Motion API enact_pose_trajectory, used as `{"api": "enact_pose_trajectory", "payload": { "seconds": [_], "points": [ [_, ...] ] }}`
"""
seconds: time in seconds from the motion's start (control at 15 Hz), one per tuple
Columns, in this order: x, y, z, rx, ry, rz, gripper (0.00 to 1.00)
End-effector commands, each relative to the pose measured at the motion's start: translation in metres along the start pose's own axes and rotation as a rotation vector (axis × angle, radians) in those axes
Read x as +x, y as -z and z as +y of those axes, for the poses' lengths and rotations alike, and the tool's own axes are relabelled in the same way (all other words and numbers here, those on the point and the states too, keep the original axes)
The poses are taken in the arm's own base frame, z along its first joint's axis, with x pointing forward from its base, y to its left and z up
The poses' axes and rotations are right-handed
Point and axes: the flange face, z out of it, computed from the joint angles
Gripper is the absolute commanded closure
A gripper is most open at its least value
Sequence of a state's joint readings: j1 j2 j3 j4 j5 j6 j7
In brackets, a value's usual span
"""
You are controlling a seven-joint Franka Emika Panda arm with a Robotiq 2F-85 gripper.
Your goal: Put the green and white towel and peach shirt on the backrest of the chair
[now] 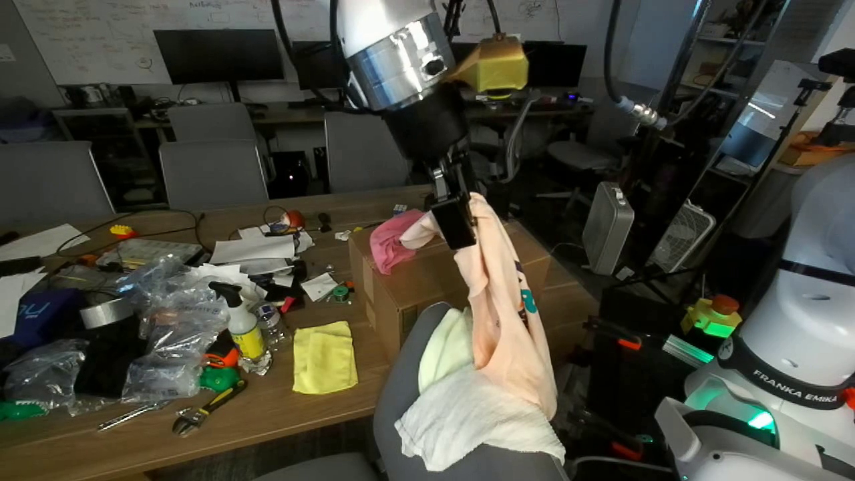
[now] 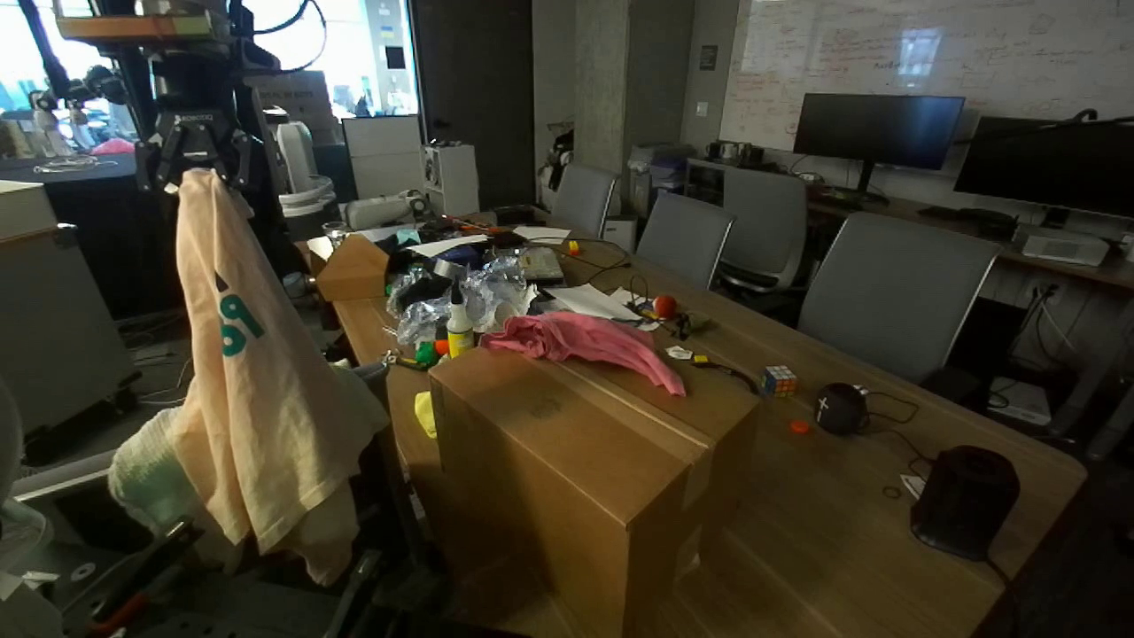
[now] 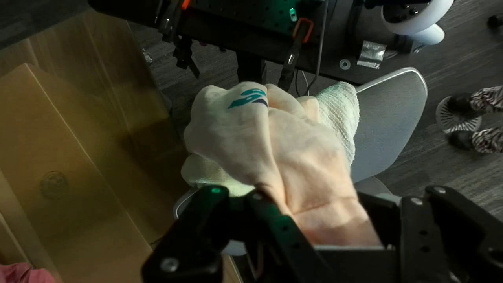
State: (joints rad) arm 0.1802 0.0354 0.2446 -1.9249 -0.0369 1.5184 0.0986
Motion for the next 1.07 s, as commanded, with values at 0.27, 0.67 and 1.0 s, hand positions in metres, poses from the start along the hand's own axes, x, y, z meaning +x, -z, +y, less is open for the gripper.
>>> {"api": "enact_pose_trajectory", "payload": {
  "seconds": [0.27, 0.67, 1.0],
  "points": [
    [0.042, 0.001, 0.0, 0.002, -0.026, -0.093, 1.0],
    [0.065, 0.008, 0.0, 0.025, -0.075, -0.089, 1.0],
    [0.074, 0.01, 0.001, 0.018, -0.107, -0.09, 0.53]
  ]
}}
